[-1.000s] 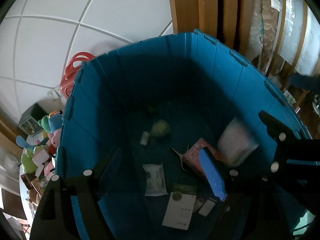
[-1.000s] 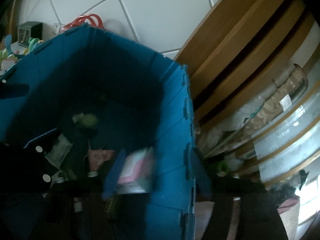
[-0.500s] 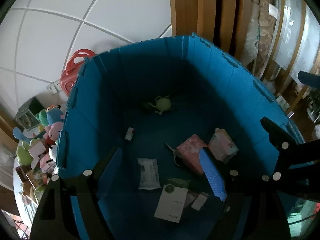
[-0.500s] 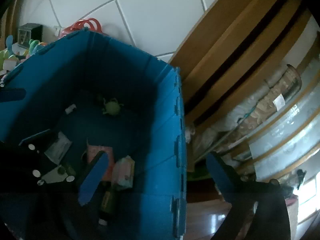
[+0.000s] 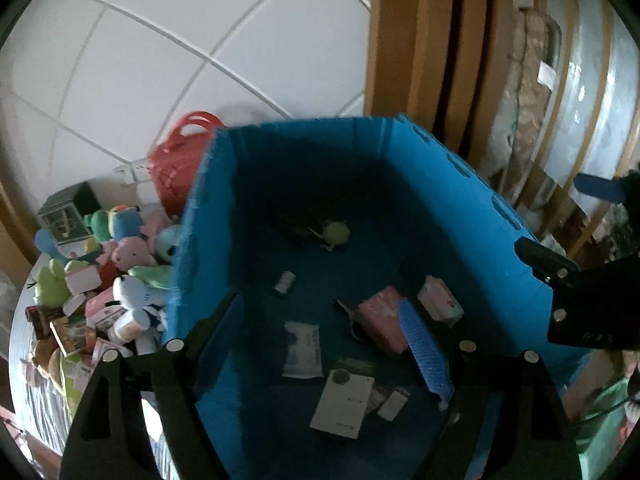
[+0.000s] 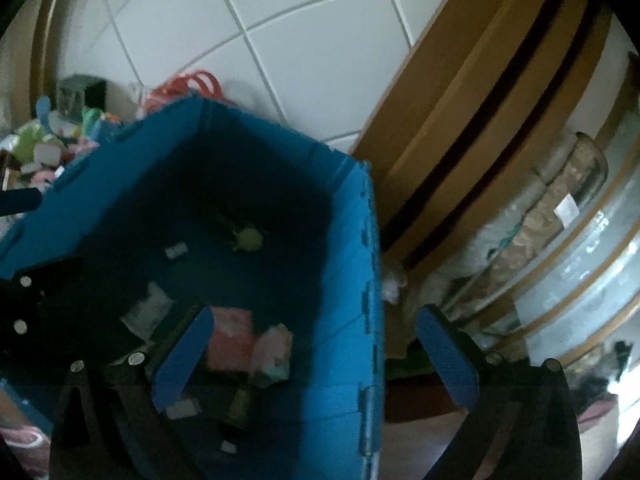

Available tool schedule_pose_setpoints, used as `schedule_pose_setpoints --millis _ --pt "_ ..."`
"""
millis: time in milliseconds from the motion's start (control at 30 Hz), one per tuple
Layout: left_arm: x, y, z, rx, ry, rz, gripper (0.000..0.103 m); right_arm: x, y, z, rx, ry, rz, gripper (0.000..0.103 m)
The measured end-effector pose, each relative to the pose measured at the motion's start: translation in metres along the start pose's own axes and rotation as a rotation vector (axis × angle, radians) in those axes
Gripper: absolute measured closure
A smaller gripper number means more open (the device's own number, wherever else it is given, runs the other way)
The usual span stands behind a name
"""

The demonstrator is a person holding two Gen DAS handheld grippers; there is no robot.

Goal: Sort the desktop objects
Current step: 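Lift both tools out of the crate and back over the heap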

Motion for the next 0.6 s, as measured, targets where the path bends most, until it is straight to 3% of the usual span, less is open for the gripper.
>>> schedule_pose_setpoints --millis 300,600 --pt "0.035 0.078 0.006 0.083 -0.098 -0.075 0.023 0.021 0.049 -0.02 0.026 -0.105 -0.108 0.0" --pt "0.071 0.186 0.013 0.13 -0.174 -0.131 0.023 0.075 0.115 -0.073 0.022 -0.251 -0.154 0.0"
Point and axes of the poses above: each gripper's, at about its wrist camera, not at the fingertips, and x roughly against the way its jaws point, y to its left, z to its underside, the point moved 3 cm from there along -x, roughly the way its jaws point, and after that the axes turned 14 degrees about x, right-handed, at the moved point
